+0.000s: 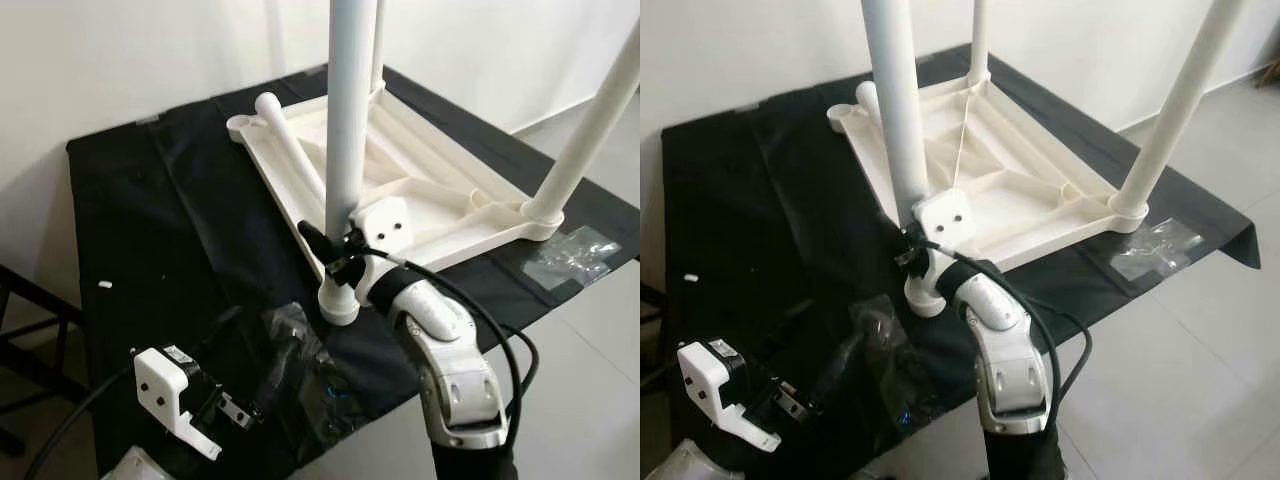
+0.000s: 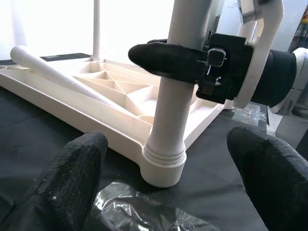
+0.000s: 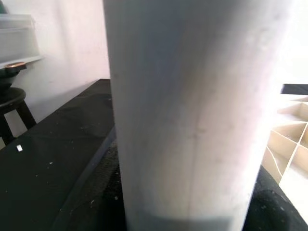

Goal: Building children table

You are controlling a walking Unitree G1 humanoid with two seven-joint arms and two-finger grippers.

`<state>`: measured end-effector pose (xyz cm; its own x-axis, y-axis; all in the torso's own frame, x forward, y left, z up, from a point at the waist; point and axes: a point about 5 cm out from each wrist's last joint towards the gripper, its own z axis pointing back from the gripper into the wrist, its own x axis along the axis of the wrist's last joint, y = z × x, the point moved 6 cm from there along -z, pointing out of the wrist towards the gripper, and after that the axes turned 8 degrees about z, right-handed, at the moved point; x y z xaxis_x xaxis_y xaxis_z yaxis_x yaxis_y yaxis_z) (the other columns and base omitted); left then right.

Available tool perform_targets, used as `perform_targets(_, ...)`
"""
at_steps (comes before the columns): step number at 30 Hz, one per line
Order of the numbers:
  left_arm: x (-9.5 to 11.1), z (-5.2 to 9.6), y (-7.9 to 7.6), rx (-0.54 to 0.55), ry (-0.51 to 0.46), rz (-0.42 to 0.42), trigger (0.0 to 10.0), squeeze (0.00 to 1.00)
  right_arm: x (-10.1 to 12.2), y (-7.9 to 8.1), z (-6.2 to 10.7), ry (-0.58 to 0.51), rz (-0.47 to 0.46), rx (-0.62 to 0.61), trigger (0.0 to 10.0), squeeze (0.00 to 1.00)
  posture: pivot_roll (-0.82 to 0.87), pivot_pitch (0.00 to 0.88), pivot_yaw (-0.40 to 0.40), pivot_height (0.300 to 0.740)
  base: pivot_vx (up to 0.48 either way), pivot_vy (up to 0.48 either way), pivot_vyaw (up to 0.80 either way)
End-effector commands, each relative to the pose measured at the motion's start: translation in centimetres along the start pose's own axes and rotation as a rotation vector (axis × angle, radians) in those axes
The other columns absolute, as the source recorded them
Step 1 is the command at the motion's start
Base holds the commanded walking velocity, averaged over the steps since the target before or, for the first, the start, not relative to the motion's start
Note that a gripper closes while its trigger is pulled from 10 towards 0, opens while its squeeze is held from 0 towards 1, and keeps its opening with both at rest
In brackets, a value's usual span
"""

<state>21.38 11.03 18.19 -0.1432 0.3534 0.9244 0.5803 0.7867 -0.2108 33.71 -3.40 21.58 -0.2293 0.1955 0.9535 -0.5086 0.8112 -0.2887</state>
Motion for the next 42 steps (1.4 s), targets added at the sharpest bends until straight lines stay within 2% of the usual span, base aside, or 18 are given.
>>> perform_targets(1, -0.5, 0.3, 0.4, 0.009, 0.026, 0.006, 10.0, 0.0, -4.5, -0.2, 0.0, 0.178, -0.035, 0.001, 0.0, 0.0, -0.03, 0.201, 0.047, 0.74, 0.0, 0.0, 0.0)
perform_targets(3, -0.5, 0.3, 0.4, 0.009, 0.026, 0.006, 10.0, 0.0, -4.5, -0.2, 0.0, 0.178, -0.035, 0.001, 0.0, 0.0, -0.03, 0.201, 0.047, 0.74, 0.0, 0.0, 0.0)
perform_targets(4, -0.5, 0.3, 0.5, 0.011, 0.025, 0.004, 10.0, 0.0, -4.5, -0.4, -0.2, 0.178, -0.029, -0.004, 2.7, 0.0, -0.03, 0.201, 0.047, 0.74, 0.0, 0.0, 0.0)
perform_targets(6, -0.5, 0.3, 0.5, 0.011, 0.025, 0.004, 10.0, 0.0, -4.5, -0.4, -0.2, 0.178, -0.029, -0.004, 2.7, 0.0, -0.03, 0.201, 0.047, 0.74, 0.0, 0.0, 0.0)
perform_targets(7, -0.4, 0.3, 0.5, 0.016, 0.023, 0.001, 10.0, 0.0, -4.4, -0.8, -0.3, 0.178, -0.025, -0.013, 4.7, 0.0, -0.03, 0.2, 0.05, 0.74, 0.0, 0.0, 0.0)
perform_targets(8, -0.4, 0.3, 0.5, 0.016, 0.023, 0.001, 10.0, 0.0, -4.4, -0.8, -0.3, 0.178, -0.025, -0.013, 4.7, 0.0, -0.03, 0.2, 0.05, 0.74, 0.0, 0.0, 0.0)
perform_targets(9, -0.4, 0.3, 0.6, 0.017, 0.022, 0.0, 10.0, 0.0, -3.6, -0.7, -0.8, 0.142, -0.038, 0.025, 10.0, 1.0, -0.03, 0.201, 0.052, 0.74, 0.0, 0.0, 0.0)
perform_targets(11, -0.4, 0.2, 0.6, 0.015, 0.023, 0.002, 10.0, 0.0, -1.3, 0.2, -1.7, 0.038, -0.068, 0.18, 10.0, 1.0, -0.03, 0.202, 0.053, 0.74, 0.0, 0.0, 0.0)
perform_targets(12, -0.4, 0.2, 0.6, 0.015, 0.023, 0.002, 10.0, 0.0, -1.3, 0.2, -1.7, 0.038, -0.068, 0.18, 10.0, 1.0, -0.03, 0.202, 0.053, 0.74, 0.0, 0.0, 0.0)
perform_targets(14, -0.4, 0.1, 0.5, 0.013, 0.023, 0.003, 10.0, 0.0, 0.4, 0.7, -1.9, -0.042, -0.061, 0.34, 10.0, 1.0, -0.02, 0.205, 0.049, 0.74, 0.0, 0.0, 0.0)
perform_targets(15, -0.4, 0.1, 0.5, 0.013, 0.023, 0.003, 10.0, 0.0, 0.4, 0.7, -1.9, -0.042, -0.061, 0.34, 10.0, 1.0, -0.02, 0.205, 0.049, 0.74, 0.0, 0.0, 0.0)
perform_targets(17, -0.4, 0.1, 0.5, 0.014, 0.02, 0.002, 10.0, 0.0, 1.5, 1.0, -1.3, -0.095, 0.02, 0.542, 10.0, 1.0, -0.02, 0.208, 0.048, 0.74, 0.0, 0.0, 0.0)
perform_targets(18, -0.4, 0.1, 0.5, 0.014, 0.02, 0.002, 10.0, 0.0, 1.5, 1.0, -1.3, -0.095, 0.02, 0.542, 10.0, 1.0, -0.02, 0.208, 0.048, 0.74, 0.0, 0.0, 0.0)
perform_targets(20, -0.3, 0.1, 0.5, 0.016, 0.018, 0.001, 10.0, 0.0, 1.7, 1.1, -0.8, -0.109, 0.07, 0.641, 10.0, 0.92, 0.0, 0.215, 0.048, 0.74, 0.0, 0.0, 0.0)
perform_targets(21, -0.2, 0.1, 0.4, 0.017, 0.017, 0.0, 10.0, 0.0, 1.7, 0.9, -0.7, -0.105, 0.091, 0.707, 10.0, 0.0, 0.01, 0.216, 0.051, 0.74, 0.0, 0.0, 0.0)
perform_targets(34, -0.1, 0.7, -0.3, 0.021, 0.027, 0.002, 10.0, 0.0, 2.5, -1.0, -2.4, -0.104, 0.065, 0.925, 10.0, 0.0, 0.06, 0.236, 0.046, 0.74, 0.0, 0.0, 0.0)
perform_targets(35, -0.1, 0.7, -0.4, 0.021, 0.027, 0.003, 10.0, 0.0, 2.8, -0.9, -2.4, -0.11, 0.063, 0.953, 0.0, 0.0, 0.06, 0.236, 0.041, 0.74, 0.0, 0.0, 0.0)
perform_targets(42, -0.1, 0.9, -0.6, 0.023, 0.03, 0.005, 10.0, 0.0, 3.2, -0.9, -2.2, -0.118, 0.07, 1.018, 0.0, 0.0, 0.06, 0.238, 0.036, 0.74, 0.0, 0.0, 0.0)
